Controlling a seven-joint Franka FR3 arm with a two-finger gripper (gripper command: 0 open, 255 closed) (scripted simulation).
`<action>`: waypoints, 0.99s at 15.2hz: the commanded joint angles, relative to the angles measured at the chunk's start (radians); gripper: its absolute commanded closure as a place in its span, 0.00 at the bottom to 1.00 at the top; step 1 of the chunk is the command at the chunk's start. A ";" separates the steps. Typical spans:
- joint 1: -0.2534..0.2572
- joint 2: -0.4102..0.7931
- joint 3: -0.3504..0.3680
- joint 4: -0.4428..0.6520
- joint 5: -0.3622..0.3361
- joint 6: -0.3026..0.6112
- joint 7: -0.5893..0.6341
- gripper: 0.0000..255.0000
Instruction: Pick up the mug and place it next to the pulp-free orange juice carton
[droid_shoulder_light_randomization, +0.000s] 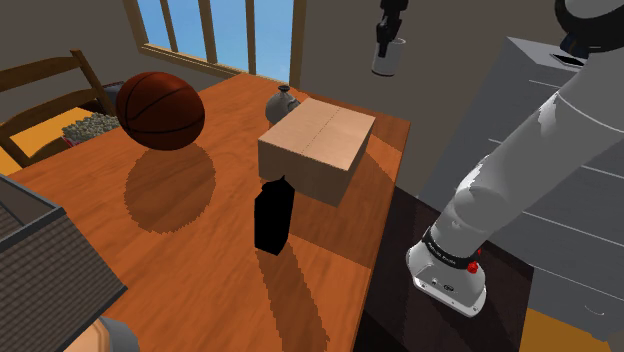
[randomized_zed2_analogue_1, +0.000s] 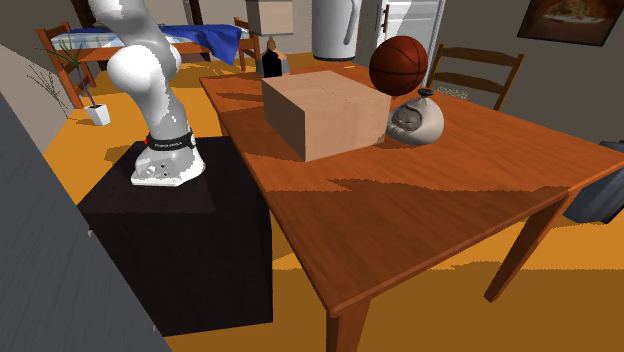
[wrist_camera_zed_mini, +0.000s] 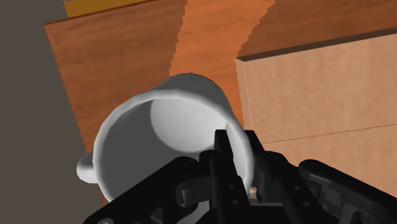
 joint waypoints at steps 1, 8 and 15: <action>0.018 -0.048 0.034 -0.051 -0.006 -0.001 0.056 1.00; 0.079 -0.133 0.150 -0.138 0.012 -0.018 0.233 1.00; 0.141 -0.166 0.268 -0.169 0.055 -0.034 0.405 1.00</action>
